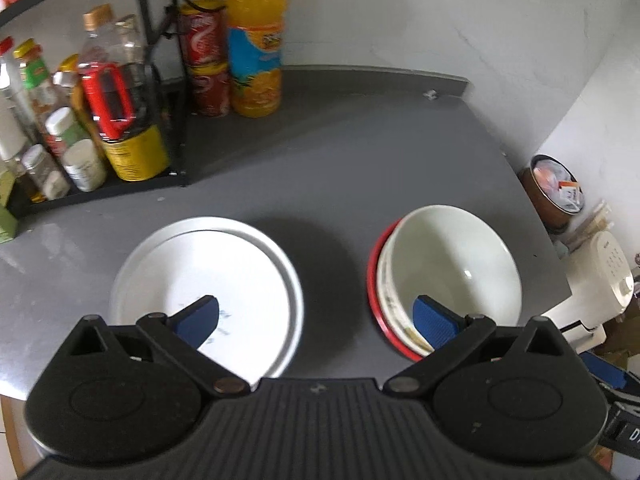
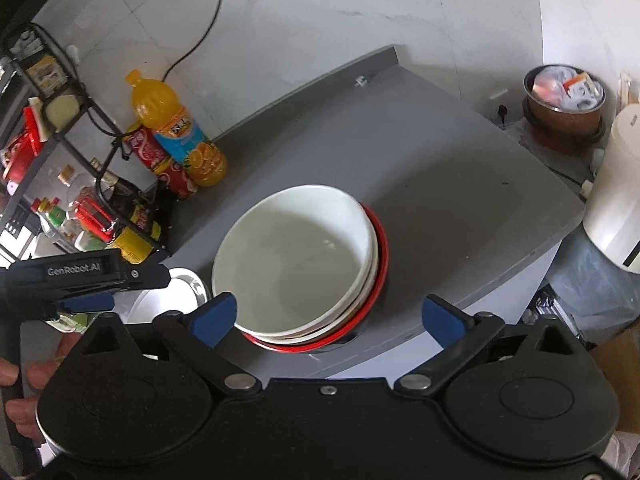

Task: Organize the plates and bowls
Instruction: 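Move both grippers to the rim of the red bowl holding cream bowls, then close both grippers on the red bowl rim and lift the bowl stack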

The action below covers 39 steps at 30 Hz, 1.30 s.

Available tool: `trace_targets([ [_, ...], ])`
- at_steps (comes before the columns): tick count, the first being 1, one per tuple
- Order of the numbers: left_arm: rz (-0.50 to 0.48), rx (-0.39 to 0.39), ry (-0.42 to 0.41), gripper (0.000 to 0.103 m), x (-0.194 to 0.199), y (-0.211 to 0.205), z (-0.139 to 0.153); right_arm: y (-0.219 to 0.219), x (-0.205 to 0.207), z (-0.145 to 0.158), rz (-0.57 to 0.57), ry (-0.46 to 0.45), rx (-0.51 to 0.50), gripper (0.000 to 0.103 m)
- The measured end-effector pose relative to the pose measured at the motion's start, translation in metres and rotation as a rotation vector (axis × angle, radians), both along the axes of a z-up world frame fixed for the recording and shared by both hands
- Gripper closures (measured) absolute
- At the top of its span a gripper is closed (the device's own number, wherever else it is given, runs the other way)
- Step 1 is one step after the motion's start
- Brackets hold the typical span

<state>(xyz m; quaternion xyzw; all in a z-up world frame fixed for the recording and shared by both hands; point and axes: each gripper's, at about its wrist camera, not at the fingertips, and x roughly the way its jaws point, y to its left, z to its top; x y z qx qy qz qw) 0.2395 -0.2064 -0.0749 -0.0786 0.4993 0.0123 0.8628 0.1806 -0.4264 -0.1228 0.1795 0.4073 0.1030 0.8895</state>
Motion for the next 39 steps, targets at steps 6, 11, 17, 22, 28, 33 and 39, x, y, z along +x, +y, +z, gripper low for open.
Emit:
trace_targets([
  [6,-0.040,0.001,0.029,0.001,0.022,-0.018,-0.019,-0.005,0.021,-0.017,-0.018,0.061,0.006,0.019],
  [11,-0.044,-0.028,0.075,0.003,0.038,-0.027,-0.040,-0.009,0.040,-0.030,-0.032,0.110,0.032,0.032],
  [17,-0.049,-0.066,0.104,0.009,0.054,-0.039,-0.058,-0.004,0.056,-0.043,-0.035,0.153,0.036,0.038],
  [22,-0.074,-0.051,0.124,0.018,0.060,-0.047,-0.071,0.003,0.064,-0.053,-0.030,0.184,0.036,0.043],
  [28,-0.059,-0.057,0.161,0.042,0.061,-0.046,-0.086,0.009,0.070,-0.062,-0.038,0.219,0.047,0.048],
  [33,-0.064,-0.031,0.158,0.053,0.064,-0.047,-0.085,0.010,0.074,-0.070,-0.056,0.242,0.046,0.053],
  [39,-0.073,-0.042,0.178,0.062,0.067,-0.047,-0.091,0.008,0.078,-0.085,-0.078,0.297,0.058,0.067],
])
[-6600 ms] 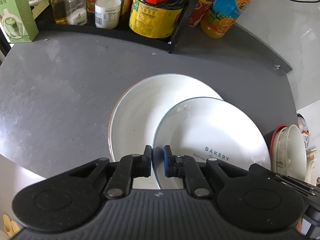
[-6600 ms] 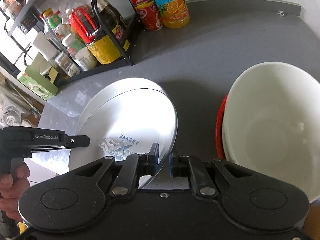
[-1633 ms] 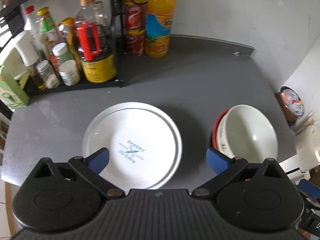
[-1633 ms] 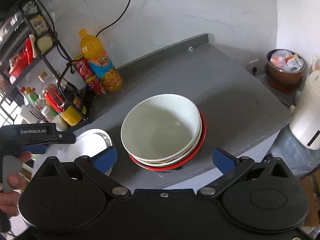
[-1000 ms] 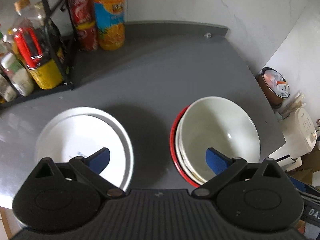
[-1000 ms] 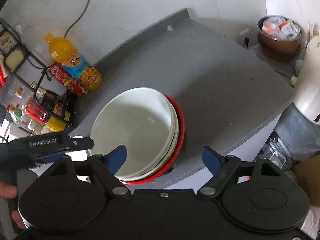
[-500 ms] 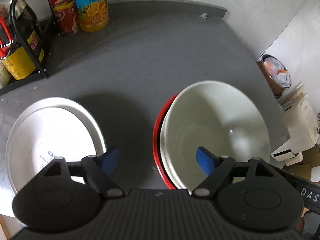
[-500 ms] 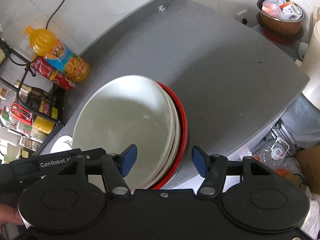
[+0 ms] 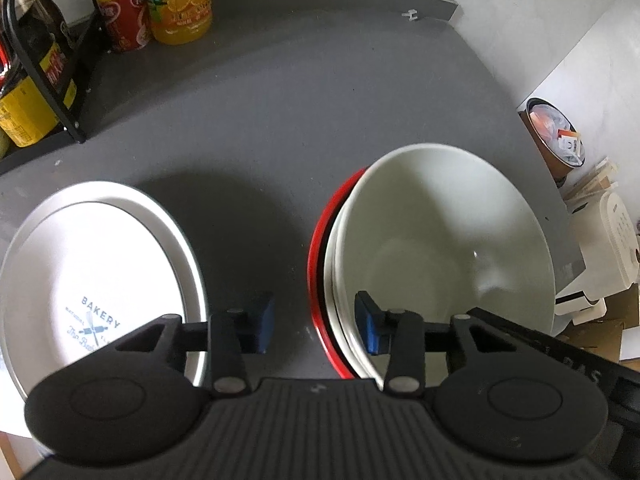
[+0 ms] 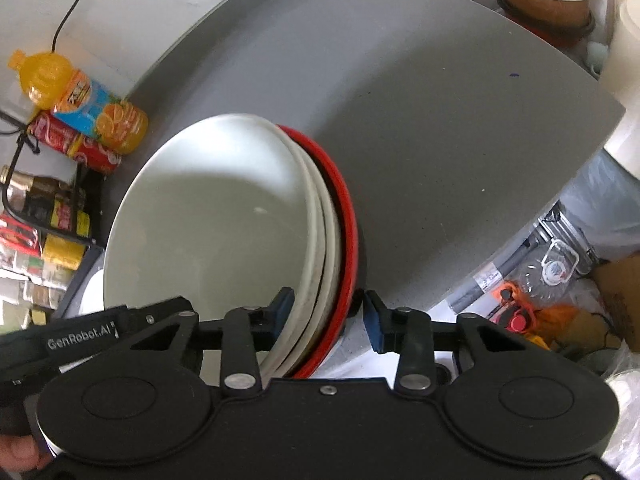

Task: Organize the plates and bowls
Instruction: 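Close both grippers on the red bowl rim and lift the bowl stack, then carry the bowl stack with both grippers onto the 'BAKERY' plate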

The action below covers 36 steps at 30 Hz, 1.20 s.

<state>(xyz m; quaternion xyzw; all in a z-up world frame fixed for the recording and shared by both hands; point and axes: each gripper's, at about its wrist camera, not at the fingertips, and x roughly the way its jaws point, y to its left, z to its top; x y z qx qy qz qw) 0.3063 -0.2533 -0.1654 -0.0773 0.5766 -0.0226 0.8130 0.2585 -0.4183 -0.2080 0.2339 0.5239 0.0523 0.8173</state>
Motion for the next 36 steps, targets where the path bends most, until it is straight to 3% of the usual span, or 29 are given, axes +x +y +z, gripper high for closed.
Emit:
trace_targets([
  [7,0.011,-0.058,0.019,0.078,-0.001,-0.004,-0.007,0.001,-0.006,0.001,-0.012,-0.009,-0.018,0.070],
  [21,0.068,-0.090,0.045,0.079,-0.009,0.001,-0.006,0.007,-0.011,0.013,0.018,-0.059,-0.030,0.070],
  [36,0.137,-0.085,-0.042,0.079,-0.026,0.025,0.026,0.035,-0.015,0.046,0.098,-0.155,-0.020,0.070],
])
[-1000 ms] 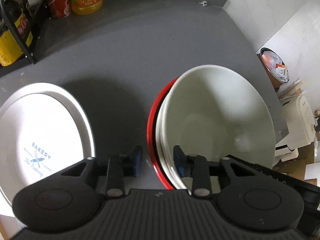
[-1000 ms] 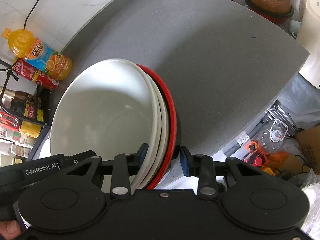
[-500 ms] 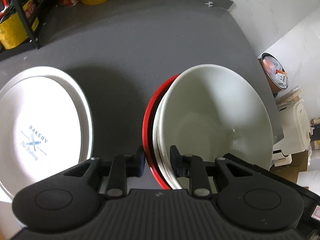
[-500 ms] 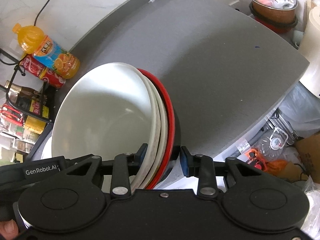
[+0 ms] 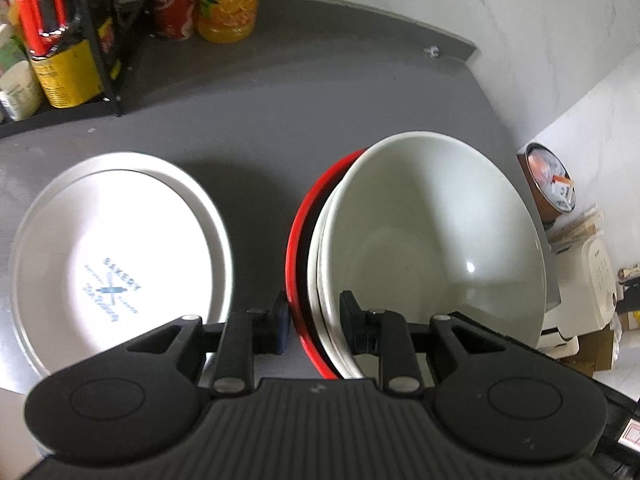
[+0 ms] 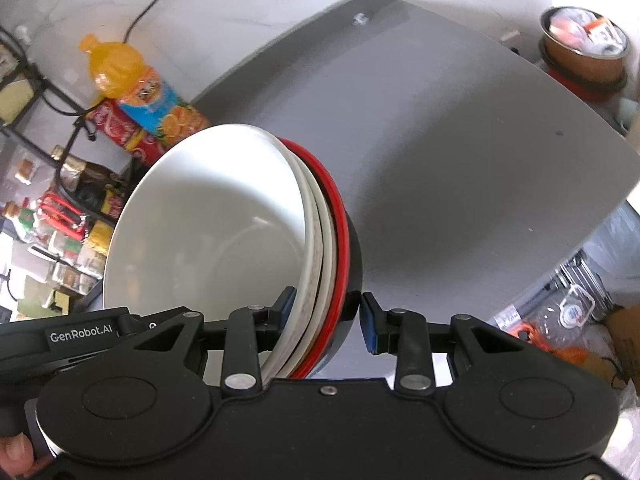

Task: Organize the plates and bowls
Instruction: 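Carry the bowl stack with both grippers onto the 'BAKERY' plate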

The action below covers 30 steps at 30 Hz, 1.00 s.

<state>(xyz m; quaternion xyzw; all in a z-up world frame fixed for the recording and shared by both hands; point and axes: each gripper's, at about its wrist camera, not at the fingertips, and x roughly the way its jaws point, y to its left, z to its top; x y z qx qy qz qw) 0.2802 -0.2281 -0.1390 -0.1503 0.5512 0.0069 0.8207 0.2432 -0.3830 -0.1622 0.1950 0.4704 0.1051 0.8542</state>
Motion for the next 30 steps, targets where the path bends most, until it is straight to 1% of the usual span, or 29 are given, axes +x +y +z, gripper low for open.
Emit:
trace_targets([
  [8,0.048,0.005,-0.046,0.079,-0.014,0.021,0.020,0.017,-0.004,0.015,0.061,-0.050,0.004,0.070],
  [17,0.105,0.025,-0.060,0.079,-0.034,0.042,0.036,0.045,-0.009,0.022,0.140,-0.067,0.014,0.071],
  [24,0.169,0.034,-0.060,0.079,-0.049,0.063,0.041,0.076,-0.007,0.024,0.234,-0.065,0.001,0.070],
  [30,0.248,0.029,-0.054,0.079,-0.063,0.090,0.040,0.105,-0.005,0.025,0.311,-0.060,-0.009,0.070],
])
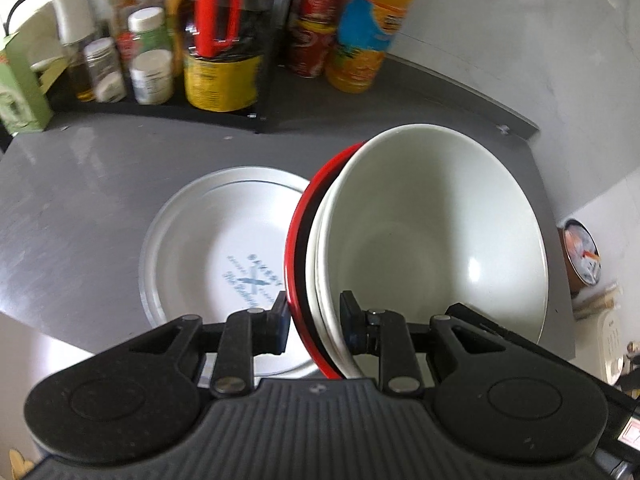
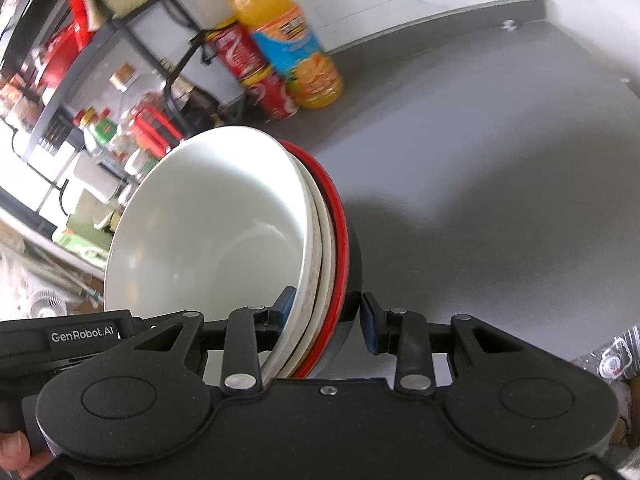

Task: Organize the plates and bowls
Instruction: 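Carry the bowl stack with both grippers onto the 'BAKERY' plate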

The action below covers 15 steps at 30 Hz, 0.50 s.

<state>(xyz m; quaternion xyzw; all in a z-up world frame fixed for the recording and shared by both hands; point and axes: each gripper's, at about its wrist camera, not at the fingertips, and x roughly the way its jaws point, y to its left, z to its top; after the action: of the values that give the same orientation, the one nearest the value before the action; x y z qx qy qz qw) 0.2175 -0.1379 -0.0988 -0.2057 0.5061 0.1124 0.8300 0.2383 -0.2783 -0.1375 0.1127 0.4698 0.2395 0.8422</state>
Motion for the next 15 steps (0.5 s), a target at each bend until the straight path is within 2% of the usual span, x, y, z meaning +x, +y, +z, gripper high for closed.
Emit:
trace_targets([
  [15,0.164,-0.024,0.028,0.079,-0.023,0.057,-0.011,0.048,0.012,-0.014,0.121,0.061,-0.026,0.070],
])
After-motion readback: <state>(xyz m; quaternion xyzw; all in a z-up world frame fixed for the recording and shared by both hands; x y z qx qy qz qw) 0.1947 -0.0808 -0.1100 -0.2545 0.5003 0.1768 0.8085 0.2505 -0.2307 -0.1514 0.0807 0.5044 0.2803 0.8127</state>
